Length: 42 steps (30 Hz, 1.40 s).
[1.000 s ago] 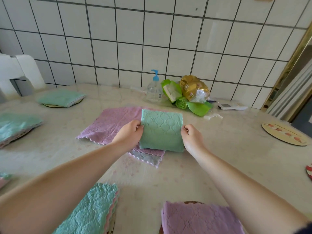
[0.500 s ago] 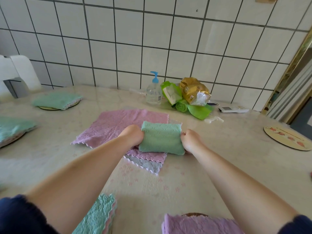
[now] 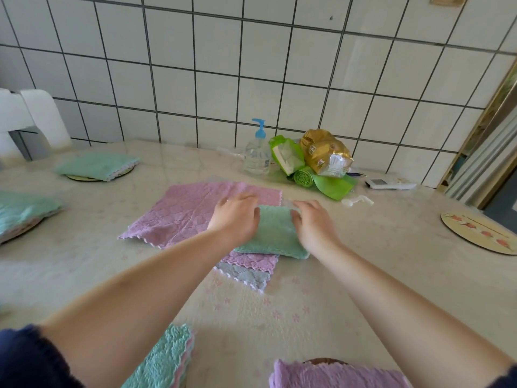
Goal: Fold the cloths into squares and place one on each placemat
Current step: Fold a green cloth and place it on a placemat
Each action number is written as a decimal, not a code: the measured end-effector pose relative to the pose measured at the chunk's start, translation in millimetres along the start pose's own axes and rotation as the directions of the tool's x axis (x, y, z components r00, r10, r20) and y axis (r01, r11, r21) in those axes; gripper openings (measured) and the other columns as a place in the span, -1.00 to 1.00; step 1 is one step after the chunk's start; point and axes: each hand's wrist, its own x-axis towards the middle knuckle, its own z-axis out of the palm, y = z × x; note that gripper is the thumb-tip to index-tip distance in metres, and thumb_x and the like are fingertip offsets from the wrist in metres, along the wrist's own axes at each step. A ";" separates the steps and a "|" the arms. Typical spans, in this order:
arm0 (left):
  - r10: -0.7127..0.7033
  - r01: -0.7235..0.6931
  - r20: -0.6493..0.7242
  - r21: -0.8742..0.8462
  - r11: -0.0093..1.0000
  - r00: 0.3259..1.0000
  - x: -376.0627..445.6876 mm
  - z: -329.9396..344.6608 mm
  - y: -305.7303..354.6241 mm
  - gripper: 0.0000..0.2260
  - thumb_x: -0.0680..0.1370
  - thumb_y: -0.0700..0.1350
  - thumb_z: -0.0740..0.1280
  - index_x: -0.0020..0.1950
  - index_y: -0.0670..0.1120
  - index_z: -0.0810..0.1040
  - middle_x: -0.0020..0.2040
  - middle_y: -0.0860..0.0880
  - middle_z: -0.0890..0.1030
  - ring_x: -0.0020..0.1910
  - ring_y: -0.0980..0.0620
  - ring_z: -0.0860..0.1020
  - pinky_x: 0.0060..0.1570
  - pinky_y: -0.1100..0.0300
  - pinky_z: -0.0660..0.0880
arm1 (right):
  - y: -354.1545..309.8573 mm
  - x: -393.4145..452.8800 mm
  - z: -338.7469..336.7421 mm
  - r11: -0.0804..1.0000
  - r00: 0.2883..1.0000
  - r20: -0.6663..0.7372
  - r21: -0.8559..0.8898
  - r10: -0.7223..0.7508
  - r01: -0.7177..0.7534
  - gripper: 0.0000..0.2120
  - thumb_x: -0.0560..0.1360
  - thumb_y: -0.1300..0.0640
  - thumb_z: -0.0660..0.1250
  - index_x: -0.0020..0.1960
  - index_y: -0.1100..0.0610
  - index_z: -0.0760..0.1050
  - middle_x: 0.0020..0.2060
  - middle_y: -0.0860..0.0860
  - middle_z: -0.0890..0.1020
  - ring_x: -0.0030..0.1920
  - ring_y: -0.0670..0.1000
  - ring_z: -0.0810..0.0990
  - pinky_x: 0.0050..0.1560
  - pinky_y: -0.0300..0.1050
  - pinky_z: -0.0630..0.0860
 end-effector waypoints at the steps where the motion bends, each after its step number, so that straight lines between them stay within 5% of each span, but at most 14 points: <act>1: 0.034 -0.035 0.033 0.027 0.999 0.999 1.1 5.3 5.0 -0.65 0.59 -0.14 0.08 0.37 -0.09 0.37 0.40 -0.03 0.39 0.37 -0.02 0.34 0.40 -0.03 0.15 | -10.2 1.1 4.5 0.999 0.997 0.062 -0.034 -0.039 0.042 -0.59 0.60 0.02 0.08 0.41 0.11 0.29 0.40 0.08 0.33 0.39 0.11 0.30 0.38 0.02 0.25; 6: -0.031 0.005 0.224 0.118 0.993 0.974 1.6 25.7 4.2 -0.57 0.59 -0.12 0.04 0.48 -0.08 0.20 0.51 0.00 0.20 0.50 0.05 0.11 0.47 -0.11 -0.10 | -27.7 -1.4 24.1 0.987 0.937 0.348 -0.156 0.016 0.041 -0.50 0.59 -0.03 -0.01 0.50 0.03 0.05 0.52 -0.04 0.03 0.51 0.01 -0.02 0.43 0.28 -0.10; 12: -0.144 0.115 0.277 0.120 0.986 0.950 -2.5 31.4 -9.6 -0.50 0.61 0.03 -0.06 0.53 -0.08 0.03 0.55 -0.03 0.02 0.53 0.03 -0.06 0.46 -0.12 -0.17 | -12.0 -5.4 28.2 0.978 0.908 0.404 -0.208 0.110 -0.026 -0.41 0.56 -0.17 -0.09 0.52 -0.04 -0.14 0.53 -0.03 -0.15 0.52 -0.02 -0.17 0.45 0.25 -0.21; 19: -0.189 0.155 0.286 0.139 0.978 0.939 -3.9 29.5 -10.8 -0.47 0.60 0.09 -0.07 0.54 -0.07 -0.03 0.56 -0.05 -0.02 0.53 0.01 -0.06 0.45 -0.12 -0.19 | -2.9 -9.7 25.3 0.970 0.899 0.404 -0.230 0.167 -0.076 -0.32 0.51 -0.34 -0.13 0.52 -0.07 -0.17 0.53 0.02 -0.13 0.53 0.01 -0.13 0.46 0.23 -0.17; 24: -0.210 0.209 0.133 0.020 0.978 0.969 -22.1 12.7 -27.8 -0.51 0.61 0.10 0.03 0.51 -0.01 0.10 0.45 -0.13 0.30 0.45 -0.13 0.21 0.44 -0.12 0.07 | 13.8 -10.8 8.6 0.971 0.935 0.315 -0.218 0.160 -0.093 -0.31 0.47 -0.38 -0.05 0.50 -0.09 -0.02 0.49 0.04 0.18 0.51 0.05 0.05 0.46 0.25 -0.10; 29: -0.107 0.122 0.114 -0.136 0.983 0.988 -30.1 -2.7 -31.7 -0.66 0.62 -0.05 0.10 0.39 0.03 0.39 0.33 -0.01 0.49 0.31 -0.05 0.42 0.35 -0.03 0.27 | 15.0 -19.9 8.3 0.994 0.971 0.233 0.078 0.057 -0.077 -0.43 0.51 -0.16 0.22 0.45 0.00 0.21 0.40 0.03 0.38 0.39 0.07 0.34 0.42 0.01 0.18; 32: -0.118 0.148 0.159 -0.189 0.971 0.980 -25.8 -4.2 -18.2 -0.69 0.62 -0.10 0.12 0.32 0.00 0.48 0.32 -0.03 0.50 0.14 -0.09 0.54 0.00 0.15 0.47 | 8.1 -17.1 11.8 0.930 0.975 0.187 0.324 0.117 -0.174 -0.45 0.47 -0.01 0.34 0.42 0.04 0.29 0.38 0.05 0.39 0.36 0.06 0.37 0.33 -0.10 0.30; 36: -0.194 0.226 0.141 -0.268 0.937 0.971 -18.4 -3.8 -5.3 -0.67 0.59 -0.19 0.14 0.33 -0.04 0.48 0.37 -0.07 0.45 0.23 -0.08 0.49 -0.05 0.30 0.32 | 5.5 -13.3 11.0 0.876 0.984 0.112 0.451 0.138 -0.174 -0.48 0.45 0.18 0.37 0.38 0.13 0.35 0.36 0.09 0.41 0.32 0.09 0.42 0.33 -0.11 0.30; 39: -0.322 0.350 0.137 -0.424 0.835 0.937 -14.9 -5.5 -2.0 -0.65 0.56 -0.22 0.23 0.34 -0.05 0.47 0.38 -0.10 0.43 0.27 -0.08 0.46 0.04 0.26 0.31 | 3.5 -15.0 5.3 0.820 0.983 0.070 0.544 0.167 -0.178 -0.53 0.45 0.32 0.32 0.35 0.18 0.39 0.24 0.03 0.48 0.12 0.08 0.53 0.20 -0.09 0.42; 42: -0.469 0.482 0.232 -0.698 0.529 0.852 -11.6 -6.2 -1.7 -0.59 0.49 -0.30 0.32 0.33 -0.05 0.47 0.33 -0.14 0.46 0.21 -0.12 0.48 0.14 0.16 0.40 | 2.3 -17.5 -1.4 0.726 0.978 0.063 0.661 0.197 -0.189 -0.57 0.45 0.41 0.26 0.28 0.16 0.46 0.09 -0.03 0.52 -0.04 -0.01 0.53 0.06 -0.13 0.48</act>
